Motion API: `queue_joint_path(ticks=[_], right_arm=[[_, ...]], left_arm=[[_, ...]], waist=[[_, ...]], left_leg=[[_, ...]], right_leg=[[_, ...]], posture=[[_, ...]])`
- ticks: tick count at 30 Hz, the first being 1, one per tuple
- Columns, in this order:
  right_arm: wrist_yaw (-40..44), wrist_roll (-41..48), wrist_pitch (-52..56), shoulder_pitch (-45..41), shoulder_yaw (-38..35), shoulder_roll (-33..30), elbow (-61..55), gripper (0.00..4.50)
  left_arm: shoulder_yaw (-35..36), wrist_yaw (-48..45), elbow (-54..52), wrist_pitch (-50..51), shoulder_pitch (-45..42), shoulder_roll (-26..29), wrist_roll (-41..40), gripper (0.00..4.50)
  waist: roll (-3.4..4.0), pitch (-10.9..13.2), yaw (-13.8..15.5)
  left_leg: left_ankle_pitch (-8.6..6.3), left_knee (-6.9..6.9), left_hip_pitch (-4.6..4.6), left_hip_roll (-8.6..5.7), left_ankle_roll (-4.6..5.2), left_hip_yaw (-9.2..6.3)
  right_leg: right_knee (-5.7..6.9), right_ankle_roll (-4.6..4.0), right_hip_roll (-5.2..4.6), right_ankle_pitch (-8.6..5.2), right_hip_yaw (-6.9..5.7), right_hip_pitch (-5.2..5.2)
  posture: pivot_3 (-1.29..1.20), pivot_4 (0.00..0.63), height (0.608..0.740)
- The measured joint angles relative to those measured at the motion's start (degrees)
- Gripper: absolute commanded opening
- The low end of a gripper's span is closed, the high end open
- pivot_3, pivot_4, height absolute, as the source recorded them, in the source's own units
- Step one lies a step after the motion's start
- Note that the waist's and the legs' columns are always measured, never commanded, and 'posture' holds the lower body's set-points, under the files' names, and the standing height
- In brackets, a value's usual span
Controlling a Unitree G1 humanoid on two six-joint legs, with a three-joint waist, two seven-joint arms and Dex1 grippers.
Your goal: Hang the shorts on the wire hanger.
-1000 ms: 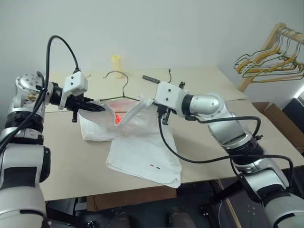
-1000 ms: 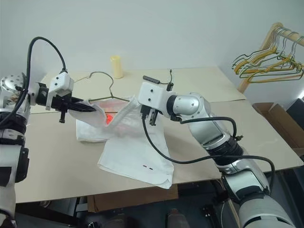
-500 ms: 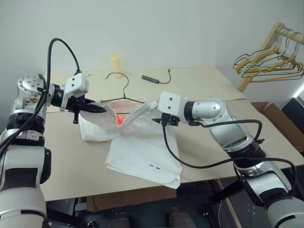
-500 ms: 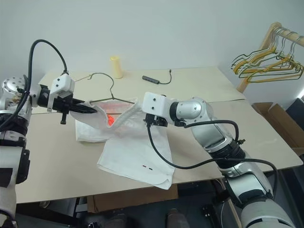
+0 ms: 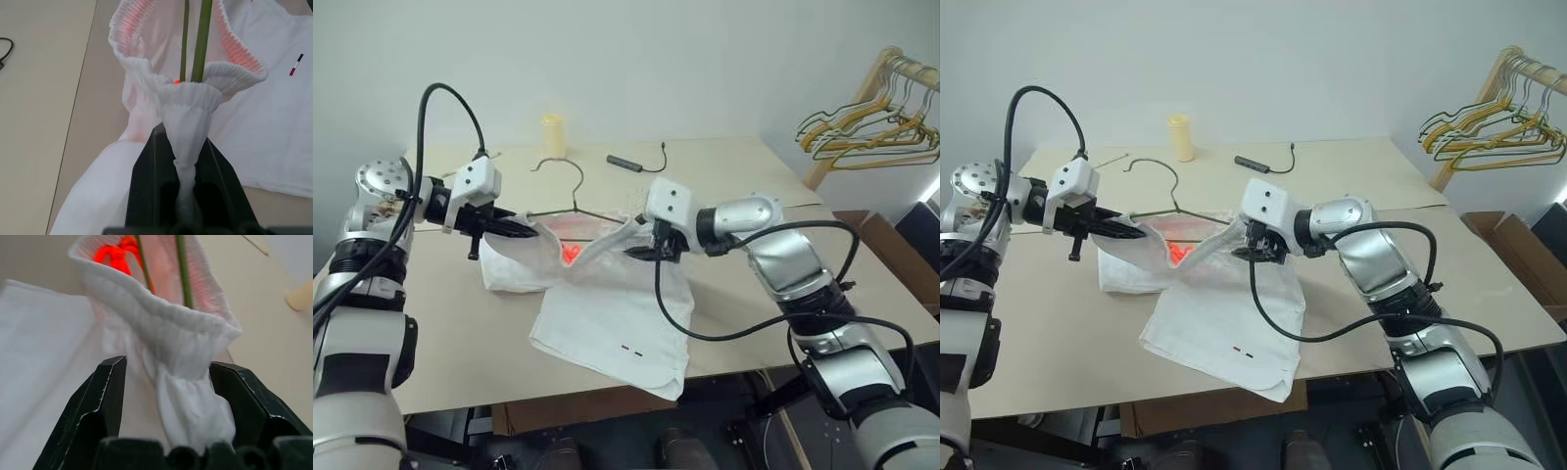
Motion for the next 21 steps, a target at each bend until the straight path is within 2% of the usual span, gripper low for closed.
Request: queue_joint_path(ticks=[4, 10, 15, 17, 20, 21], right_arm=[[0.3, 1.4, 2.7, -0.9, -0.7, 0.0, 0.4, 2.24], [0.1, 1.7, 3.9, -1.4, -0.6, 0.0, 1.4, 0.12], [0.2, 1.9, 4.0, -1.4, -0.4, 0.2, 1.4, 0.06], [0.2, 1.9, 4.0, -1.4, -0.4, 0.2, 1.4, 0.00], [-0.1, 1.9, 4.2, -1.4, -0.5, 0.2, 1.4, 0.00], [-0.2, 2.0, 4.5, -1.3, -0.5, 0.1, 1.2, 0.00]], left_arm=[[-1.4, 0.0, -1.6, 0.2, 0.3, 0.8, -2.7, 0.00], [-3.4, 0.1, -3.4, 0.4, 0.5, 1.9, -5.7, 0.00], [-4.4, 0.2, -3.4, 0.8, 0.6, 2.5, -6.6, 0.00], [-5.0, 0.2, -3.4, 0.9, 0.6, 2.7, -7.1, 0.68], [-4.8, 0.3, -3.0, 0.3, 0.6, 2.4, -8.4, 1.32], [-4.0, 0.3, -2.0, -0.3, 0.5, 1.6, -8.1, 1.68]], waist=[[0.00, 0.0, 0.0], [0.00, 0.0, 0.0], [0.00, 0.0, 0.0], [0.00, 0.0, 0.0], [0.00, 0.0, 0.0], [0.00, 0.0, 0.0]], left_leg=[[0.00, 0.01, 0.01, 0.00, 0.00, 0.00], [0.00, 0.00, -0.01, 0.00, 0.00, 0.01], [0.00, 0.01, 0.00, 0.00, 0.00, 0.01], [0.00, 0.01, -0.01, 0.00, 0.00, 0.01], [0.00, 0.00, -0.01, 0.00, 0.00, 0.01], [0.00, 0.01, 0.00, 0.00, 0.00, 0.02]], right_leg=[[0.02, 0.00, 0.00, 0.00, 0.00, -0.01], [0.00, 0.00, 0.00, 0.00, 0.01, -0.01], [0.01, 0.00, 0.00, 0.00, 0.01, -0.01], [0.01, 0.00, 0.00, 0.00, 0.01, -0.02], [0.00, 0.00, 0.00, -0.01, 0.01, -0.01], [0.00, 0.00, 0.00, 0.00, 0.01, -0.01]], posture=[[-0.02, 0.000, 0.740], [-0.02, 0.000, 0.740], [-0.03, 0.000, 0.740], [-0.03, 0.000, 0.740], [-0.03, 0.000, 0.740], [-0.04, 0.000, 0.740]])
